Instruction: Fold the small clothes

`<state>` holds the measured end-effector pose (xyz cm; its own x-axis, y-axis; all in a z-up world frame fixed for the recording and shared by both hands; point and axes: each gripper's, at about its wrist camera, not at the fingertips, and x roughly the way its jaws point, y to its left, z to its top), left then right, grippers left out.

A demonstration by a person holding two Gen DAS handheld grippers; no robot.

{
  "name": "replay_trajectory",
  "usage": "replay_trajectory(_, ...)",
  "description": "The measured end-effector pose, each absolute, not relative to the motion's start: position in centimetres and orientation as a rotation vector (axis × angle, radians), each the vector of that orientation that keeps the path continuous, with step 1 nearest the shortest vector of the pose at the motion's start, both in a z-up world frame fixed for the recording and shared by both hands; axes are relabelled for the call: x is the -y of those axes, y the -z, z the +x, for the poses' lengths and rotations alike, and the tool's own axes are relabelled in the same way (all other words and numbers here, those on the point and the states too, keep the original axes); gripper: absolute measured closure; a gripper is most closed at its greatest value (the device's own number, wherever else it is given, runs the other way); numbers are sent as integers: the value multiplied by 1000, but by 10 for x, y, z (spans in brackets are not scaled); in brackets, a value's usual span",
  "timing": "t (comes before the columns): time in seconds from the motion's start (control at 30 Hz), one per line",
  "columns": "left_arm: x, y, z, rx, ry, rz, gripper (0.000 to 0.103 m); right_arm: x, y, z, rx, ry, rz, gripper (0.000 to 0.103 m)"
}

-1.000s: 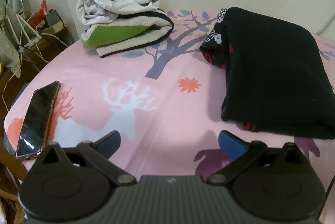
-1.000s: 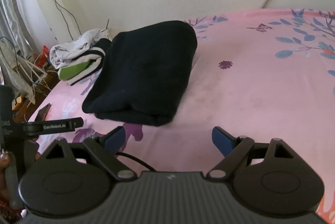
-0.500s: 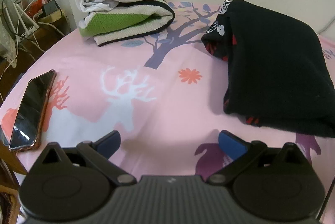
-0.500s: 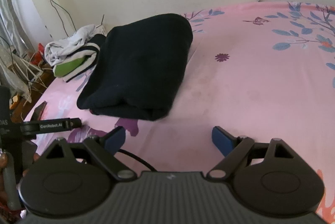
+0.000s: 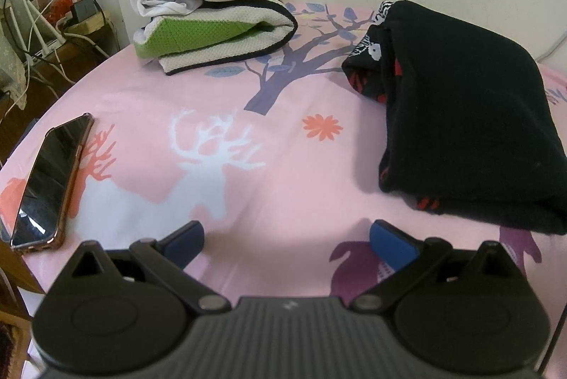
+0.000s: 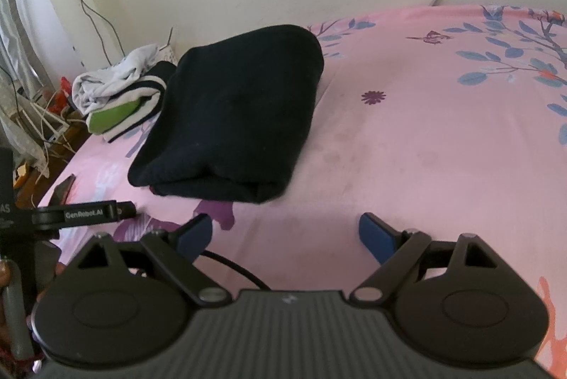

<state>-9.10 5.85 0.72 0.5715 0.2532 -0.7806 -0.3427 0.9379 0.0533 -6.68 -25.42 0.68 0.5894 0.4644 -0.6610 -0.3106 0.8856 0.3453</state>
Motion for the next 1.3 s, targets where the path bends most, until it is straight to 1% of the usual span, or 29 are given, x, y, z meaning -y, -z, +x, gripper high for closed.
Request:
replay_trajectory(0.67, -61, -7, -91, -907, -340, -130, 0, 253, -8, -69, -846, -463, 226, 22)
replay_trajectory(0.9, -61, -7, -91, -909, -338, -132, 0, 258, -8, -64, -866, -519, 280, 22)
replay_trajectory(1.3, -62, -6, -93, -895, -320, -125, 0, 260, -15, -58, -827, -490, 249, 22)
